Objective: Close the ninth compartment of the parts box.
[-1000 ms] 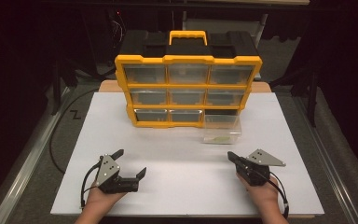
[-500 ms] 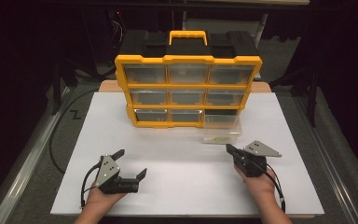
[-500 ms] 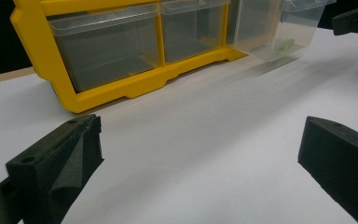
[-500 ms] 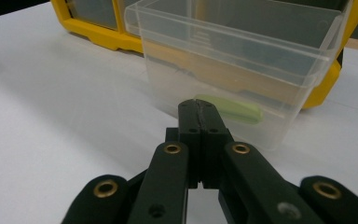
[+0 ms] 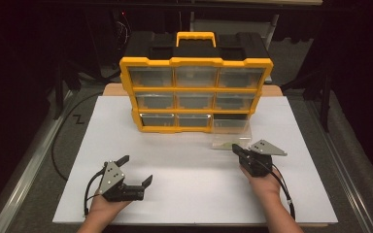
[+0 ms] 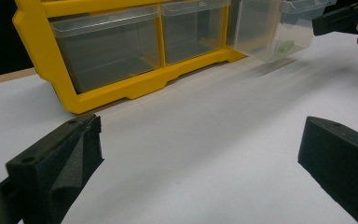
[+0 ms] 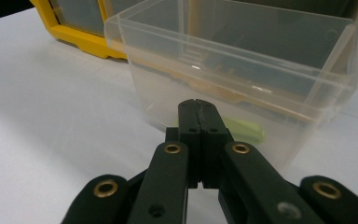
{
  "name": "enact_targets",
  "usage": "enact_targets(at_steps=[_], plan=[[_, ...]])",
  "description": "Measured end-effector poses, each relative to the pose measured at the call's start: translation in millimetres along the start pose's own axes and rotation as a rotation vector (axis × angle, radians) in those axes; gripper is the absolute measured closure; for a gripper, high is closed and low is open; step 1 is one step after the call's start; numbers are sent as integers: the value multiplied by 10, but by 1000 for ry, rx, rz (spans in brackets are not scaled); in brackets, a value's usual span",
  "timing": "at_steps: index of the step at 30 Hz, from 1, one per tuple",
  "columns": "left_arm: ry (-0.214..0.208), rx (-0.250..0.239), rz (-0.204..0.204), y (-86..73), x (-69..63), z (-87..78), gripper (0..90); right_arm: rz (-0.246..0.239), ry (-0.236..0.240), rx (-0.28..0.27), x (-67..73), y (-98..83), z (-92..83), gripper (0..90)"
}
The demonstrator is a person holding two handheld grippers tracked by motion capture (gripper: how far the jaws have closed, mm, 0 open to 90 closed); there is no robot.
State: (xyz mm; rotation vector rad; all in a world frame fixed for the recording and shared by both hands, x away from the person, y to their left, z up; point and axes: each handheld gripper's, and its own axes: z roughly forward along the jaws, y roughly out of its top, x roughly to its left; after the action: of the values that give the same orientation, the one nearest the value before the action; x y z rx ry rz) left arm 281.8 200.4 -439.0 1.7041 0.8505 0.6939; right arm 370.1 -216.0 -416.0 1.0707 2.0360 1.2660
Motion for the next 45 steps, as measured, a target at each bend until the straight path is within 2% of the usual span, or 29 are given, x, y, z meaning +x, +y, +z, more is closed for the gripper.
enact_targets(at_steps=[14, 25, 45], plan=[[3, -7, -2, 5, 8, -11, 3, -9, -11, -10, -5, 91, 37, 900], [7, -16, -19, 5, 26, -22, 3, -19, -21, -12, -14, 162, 48, 900], [4, -18, -23, 2, 30, -23, 3, -23, -38, 1, -59, 205, 135, 900]])
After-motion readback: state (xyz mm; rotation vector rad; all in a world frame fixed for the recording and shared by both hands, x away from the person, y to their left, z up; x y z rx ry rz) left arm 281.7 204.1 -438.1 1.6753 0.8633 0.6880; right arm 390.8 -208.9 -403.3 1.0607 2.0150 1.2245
